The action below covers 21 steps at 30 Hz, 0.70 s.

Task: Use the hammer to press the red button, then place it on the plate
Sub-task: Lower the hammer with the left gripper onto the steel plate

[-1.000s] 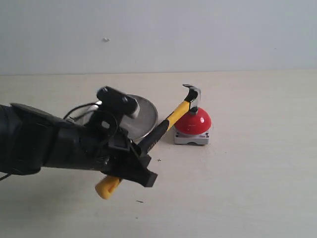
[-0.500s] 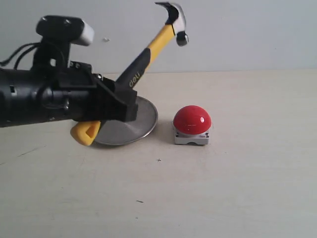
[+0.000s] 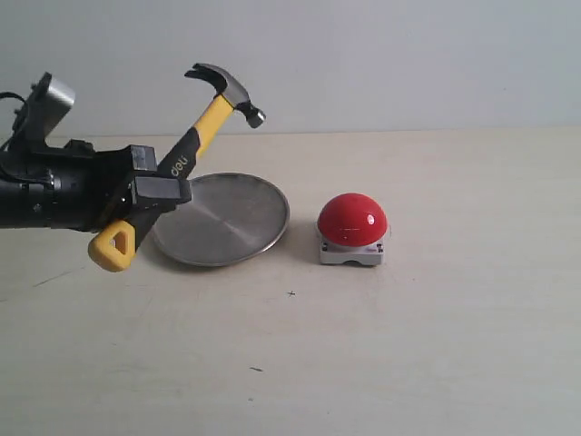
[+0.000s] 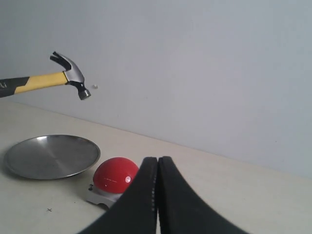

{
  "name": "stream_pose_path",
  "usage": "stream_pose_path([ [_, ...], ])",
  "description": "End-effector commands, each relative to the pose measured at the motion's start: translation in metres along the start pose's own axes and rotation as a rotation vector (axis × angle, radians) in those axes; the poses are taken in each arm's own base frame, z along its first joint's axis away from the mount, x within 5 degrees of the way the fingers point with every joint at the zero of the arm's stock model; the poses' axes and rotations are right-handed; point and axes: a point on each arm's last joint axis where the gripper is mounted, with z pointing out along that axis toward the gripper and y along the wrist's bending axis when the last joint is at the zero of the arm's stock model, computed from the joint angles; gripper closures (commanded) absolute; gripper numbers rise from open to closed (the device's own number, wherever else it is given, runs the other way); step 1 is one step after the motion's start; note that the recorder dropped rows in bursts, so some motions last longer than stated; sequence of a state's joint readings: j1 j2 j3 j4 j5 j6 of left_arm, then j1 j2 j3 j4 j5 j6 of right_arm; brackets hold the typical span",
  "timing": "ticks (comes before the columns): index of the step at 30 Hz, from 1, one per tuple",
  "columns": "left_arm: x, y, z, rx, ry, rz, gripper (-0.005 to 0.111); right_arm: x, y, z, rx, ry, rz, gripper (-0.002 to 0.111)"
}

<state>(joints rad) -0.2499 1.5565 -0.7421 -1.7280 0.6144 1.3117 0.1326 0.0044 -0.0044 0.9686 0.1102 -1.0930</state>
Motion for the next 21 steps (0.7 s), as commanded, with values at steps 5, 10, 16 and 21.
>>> stream_pose_path([
  [5,-0.011,0.021,0.039,0.071,0.06,-0.037,0.107,0.001,0.0,0.0,0.008,0.0,-0.001,0.108],
  [10,-0.012,0.047,0.072,0.04,0.103,-0.092,0.107,0.001,0.0,0.0,0.008,0.0,-0.001,0.108],
  [16,-0.005,0.07,0.09,-0.04,0.129,-0.123,0.107,0.001,0.0,0.0,0.008,0.0,-0.001,0.108],
  [21,-0.004,0.077,0.091,-0.092,0.129,-0.071,0.107,0.001,0.0,0.0,0.008,0.0,-0.001,0.108],
])
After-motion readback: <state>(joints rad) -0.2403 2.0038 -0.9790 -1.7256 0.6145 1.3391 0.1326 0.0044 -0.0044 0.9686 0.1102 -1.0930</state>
